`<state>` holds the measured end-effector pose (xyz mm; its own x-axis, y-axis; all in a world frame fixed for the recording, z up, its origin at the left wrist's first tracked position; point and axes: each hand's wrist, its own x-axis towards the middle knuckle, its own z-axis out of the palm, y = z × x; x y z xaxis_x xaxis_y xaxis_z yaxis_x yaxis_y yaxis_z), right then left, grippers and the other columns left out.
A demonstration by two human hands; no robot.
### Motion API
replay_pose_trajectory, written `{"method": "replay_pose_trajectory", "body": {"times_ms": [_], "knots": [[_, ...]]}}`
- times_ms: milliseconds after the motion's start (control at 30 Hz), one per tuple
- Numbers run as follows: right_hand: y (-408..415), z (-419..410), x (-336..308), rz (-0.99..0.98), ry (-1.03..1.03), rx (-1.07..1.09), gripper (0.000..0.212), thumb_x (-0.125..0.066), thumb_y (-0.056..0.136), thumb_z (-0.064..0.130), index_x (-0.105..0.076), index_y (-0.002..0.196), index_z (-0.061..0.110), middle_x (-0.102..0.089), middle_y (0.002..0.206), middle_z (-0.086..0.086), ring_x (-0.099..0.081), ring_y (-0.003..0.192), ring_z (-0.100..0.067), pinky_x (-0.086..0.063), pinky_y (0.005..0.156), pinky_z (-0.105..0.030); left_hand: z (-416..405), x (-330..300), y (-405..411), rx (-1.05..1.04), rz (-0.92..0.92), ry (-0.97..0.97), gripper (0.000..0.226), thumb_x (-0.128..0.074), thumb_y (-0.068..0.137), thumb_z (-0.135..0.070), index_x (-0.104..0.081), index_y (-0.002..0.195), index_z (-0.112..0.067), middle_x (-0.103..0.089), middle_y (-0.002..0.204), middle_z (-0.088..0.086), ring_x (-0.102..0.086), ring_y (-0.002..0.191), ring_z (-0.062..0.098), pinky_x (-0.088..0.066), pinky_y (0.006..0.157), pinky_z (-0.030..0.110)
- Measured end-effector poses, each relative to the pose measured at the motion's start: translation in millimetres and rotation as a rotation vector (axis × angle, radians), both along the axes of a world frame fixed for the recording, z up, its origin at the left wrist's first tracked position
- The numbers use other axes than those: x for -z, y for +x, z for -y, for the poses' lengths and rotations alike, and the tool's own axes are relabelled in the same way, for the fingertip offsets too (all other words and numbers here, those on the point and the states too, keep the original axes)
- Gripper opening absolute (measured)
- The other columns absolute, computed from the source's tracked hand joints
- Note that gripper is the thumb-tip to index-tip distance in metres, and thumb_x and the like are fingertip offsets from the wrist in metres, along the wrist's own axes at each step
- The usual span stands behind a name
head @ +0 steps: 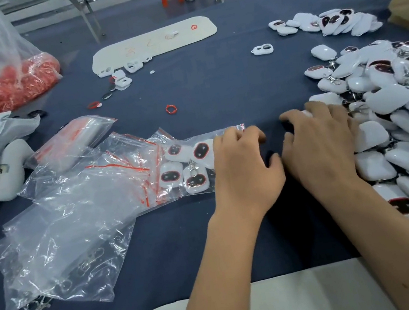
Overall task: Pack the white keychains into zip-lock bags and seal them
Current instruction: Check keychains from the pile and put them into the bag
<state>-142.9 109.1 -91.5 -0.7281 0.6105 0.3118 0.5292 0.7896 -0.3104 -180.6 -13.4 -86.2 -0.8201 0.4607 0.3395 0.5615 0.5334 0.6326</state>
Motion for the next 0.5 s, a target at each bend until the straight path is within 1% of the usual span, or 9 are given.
{"method": "replay_pose_trajectory", "body": {"times_ms": [100,167,200,233,300,367,400,433,500], "knots": [[-1,-2,1,-0.185,-0.043,-0.148,0.035,-0.064,0.093,0.009,-0.074,0.122,0.025,-0.069,0.122,-0.01,-0.059,0.113,-0.037,-0.041,0.098,-0.047,2,2,-4,-0.026,0.007,-0.04,0.026,-0.072,0.087,-0.021,-0.067,0.112,-0.014,-0.058,0.11,0.004,-0.048,0.111,0.024,-0.035,0.098,0.026],[-1,-2,0,-0.361,-0.076,-0.199,0.034,-0.059,0.098,0.007,-0.07,0.127,0.021,-0.073,0.112,-0.007,-0.066,0.1,-0.032,-0.047,0.086,-0.041,6,1,-9,-0.07,-0.001,-0.051,0.024,-0.071,0.089,-0.021,-0.068,0.112,-0.013,-0.061,0.114,0.006,-0.05,0.114,0.026,-0.035,0.099,0.026],[-1,1,0,-0.465,-0.155,-0.246,0.034,-0.058,0.1,0.006,-0.068,0.129,0.02,-0.074,0.108,-0.004,-0.068,0.095,-0.026,-0.049,0.082,-0.036,7,0,-12,-0.086,0.002,-0.037,0.022,-0.071,0.09,-0.02,-0.068,0.111,-0.013,-0.063,0.113,0.006,-0.052,0.113,0.025,-0.037,0.099,0.027],[-3,3,-1,-0.562,-0.3,-0.318,0.034,-0.058,0.101,0.006,-0.066,0.131,0.02,-0.075,0.106,0.0,-0.069,0.092,-0.02,-0.051,0.081,-0.03,9,-2,-14,-0.094,0.032,0.02,0.018,-0.07,0.091,-0.019,-0.069,0.108,-0.013,-0.065,0.108,0.004,-0.056,0.108,0.022,-0.041,0.096,0.028],[-6,10,-4,-0.674,-0.752,-0.43,0.025,-0.061,0.104,0.011,-0.064,0.127,0.021,-0.076,0.099,0.003,-0.072,0.083,-0.011,-0.056,0.072,-0.023,9,-10,-14,-0.114,0.208,0.255,0.005,-0.068,0.094,-0.018,-0.07,0.097,-0.014,-0.07,0.091,-0.003,-0.063,0.091,0.013,-0.049,0.082,0.025],[-9,15,-6,-0.684,-1.141,-0.451,0.013,-0.063,0.105,0.016,-0.068,0.117,0.016,-0.077,0.089,0.0,-0.069,0.068,-0.011,-0.054,0.055,-0.024,10,-14,-16,-0.172,0.379,0.442,0.012,-0.065,0.096,-0.018,-0.072,0.088,-0.012,-0.072,0.081,-0.001,-0.068,0.082,0.017,-0.056,0.078,0.032],[-11,15,-5,-0.664,-1.217,-0.447,0.011,-0.062,0.106,0.015,-0.071,0.113,0.013,-0.076,0.084,-0.001,-0.065,0.062,-0.011,-0.051,0.05,-0.023,11,-15,-18,-0.201,0.426,0.482,0.015,-0.063,0.096,-0.017,-0.072,0.087,-0.01,-0.073,0.081,0.004,-0.07,0.083,0.023,-0.059,0.079,0.04],[-12,13,-3,-0.635,-1.234,-0.442,0.013,-0.06,0.106,0.013,-0.073,0.108,0.012,-0.075,0.081,-0.002,-0.06,0.058,-0.012,-0.047,0.048,-0.022,13,-15,-20,-0.216,0.472,0.513,0.017,-0.062,0.097,-0.016,-0.073,0.087,-0.008,-0.074,0.082,0.008,-0.071,0.083,0.027,-0.061,0.078,0.045],[-14,11,-1,-0.566,-1.201,-0.438,0.02,-0.058,0.106,0.012,-0.077,0.104,0.016,-0.074,0.08,-0.002,-0.055,0.057,-0.011,-0.044,0.048,-0.02,16,-17,-21,-0.207,0.553,0.58,0.015,-0.062,0.097,-0.013,-0.074,0.091,-0.008,-0.075,0.085,0.01,-0.071,0.074,0.021,-0.06,0.065,0.036]]}}
